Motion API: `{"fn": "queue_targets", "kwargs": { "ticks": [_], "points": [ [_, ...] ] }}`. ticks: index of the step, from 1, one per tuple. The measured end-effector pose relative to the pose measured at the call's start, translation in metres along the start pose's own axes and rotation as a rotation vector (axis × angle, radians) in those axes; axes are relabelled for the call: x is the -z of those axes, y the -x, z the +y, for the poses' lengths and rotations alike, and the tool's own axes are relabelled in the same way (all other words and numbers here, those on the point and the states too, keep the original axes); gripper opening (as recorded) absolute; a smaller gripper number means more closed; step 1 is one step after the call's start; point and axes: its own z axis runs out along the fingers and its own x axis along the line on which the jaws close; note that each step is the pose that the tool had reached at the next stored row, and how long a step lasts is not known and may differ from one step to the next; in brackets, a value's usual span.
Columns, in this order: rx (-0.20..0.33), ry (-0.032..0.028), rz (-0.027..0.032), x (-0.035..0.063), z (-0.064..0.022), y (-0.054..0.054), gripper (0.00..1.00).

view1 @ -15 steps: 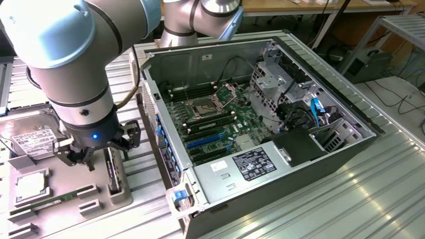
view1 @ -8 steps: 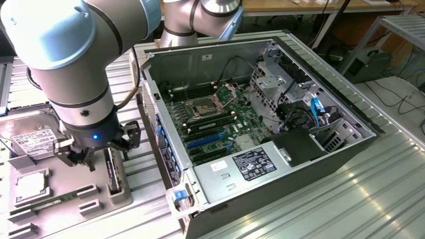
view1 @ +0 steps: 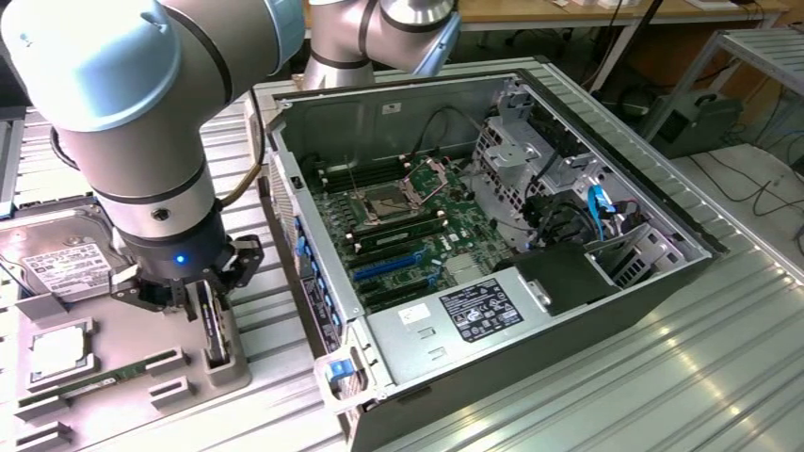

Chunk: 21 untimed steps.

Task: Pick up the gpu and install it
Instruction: 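Pick up the gpu and move the gpu toward the slot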

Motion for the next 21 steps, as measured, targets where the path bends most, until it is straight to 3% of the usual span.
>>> {"fn": "queue_targets", "kwargs": {
  "ticks": [1, 7, 8, 18, 21],
  "points": [
    [0.0, 0.0, 0.0, 0.0, 0.0, 0.0, 0.39],
    [0.0, 0.0, 0.0, 0.0, 0.0, 0.0, 0.38],
    [0.0, 0.0, 0.0, 0.0, 0.0, 0.0, 0.31],
    [0.0, 0.0001, -0.0001, 0.0001, 0.0, 0.0, 0.28],
    [0.0, 0.0, 0.0, 0.0092, 0.0004, 0.0, 0.28]
  ]
}}
